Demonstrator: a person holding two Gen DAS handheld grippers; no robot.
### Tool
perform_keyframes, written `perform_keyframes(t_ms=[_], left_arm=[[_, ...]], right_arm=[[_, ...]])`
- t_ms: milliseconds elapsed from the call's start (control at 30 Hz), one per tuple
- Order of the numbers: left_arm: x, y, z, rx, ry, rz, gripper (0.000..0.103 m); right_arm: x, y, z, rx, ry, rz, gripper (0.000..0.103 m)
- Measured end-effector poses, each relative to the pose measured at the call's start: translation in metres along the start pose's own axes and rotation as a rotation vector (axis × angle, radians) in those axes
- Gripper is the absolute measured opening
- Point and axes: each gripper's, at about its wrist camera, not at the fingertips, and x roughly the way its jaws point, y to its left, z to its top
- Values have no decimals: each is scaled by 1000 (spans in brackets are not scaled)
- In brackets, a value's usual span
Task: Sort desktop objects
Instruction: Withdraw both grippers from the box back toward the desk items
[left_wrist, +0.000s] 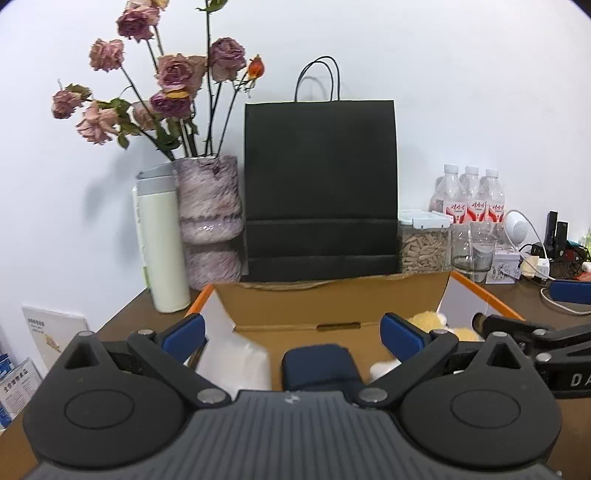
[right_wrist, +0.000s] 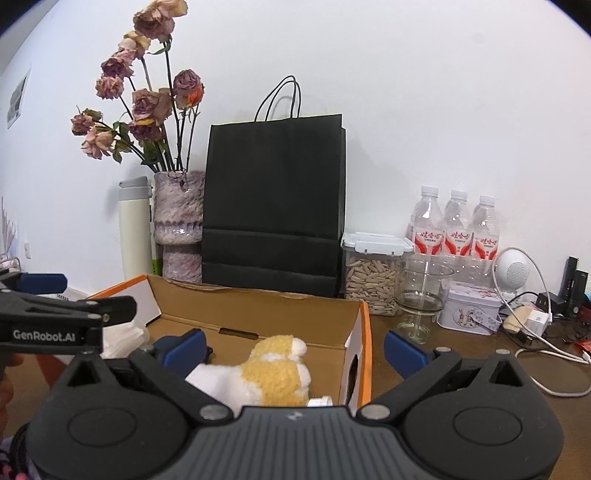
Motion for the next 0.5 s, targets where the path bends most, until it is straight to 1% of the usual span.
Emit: perform_keyframes(t_ms=[300, 500], left_arm=[[-29, 12, -18, -6, 51, 14, 103], [-46, 16, -32, -12, 89, 15, 103]], right_arm=[[-36, 4, -17, -6, 10, -23, 103], [-59, 6, -28, 4, 42, -14, 103]])
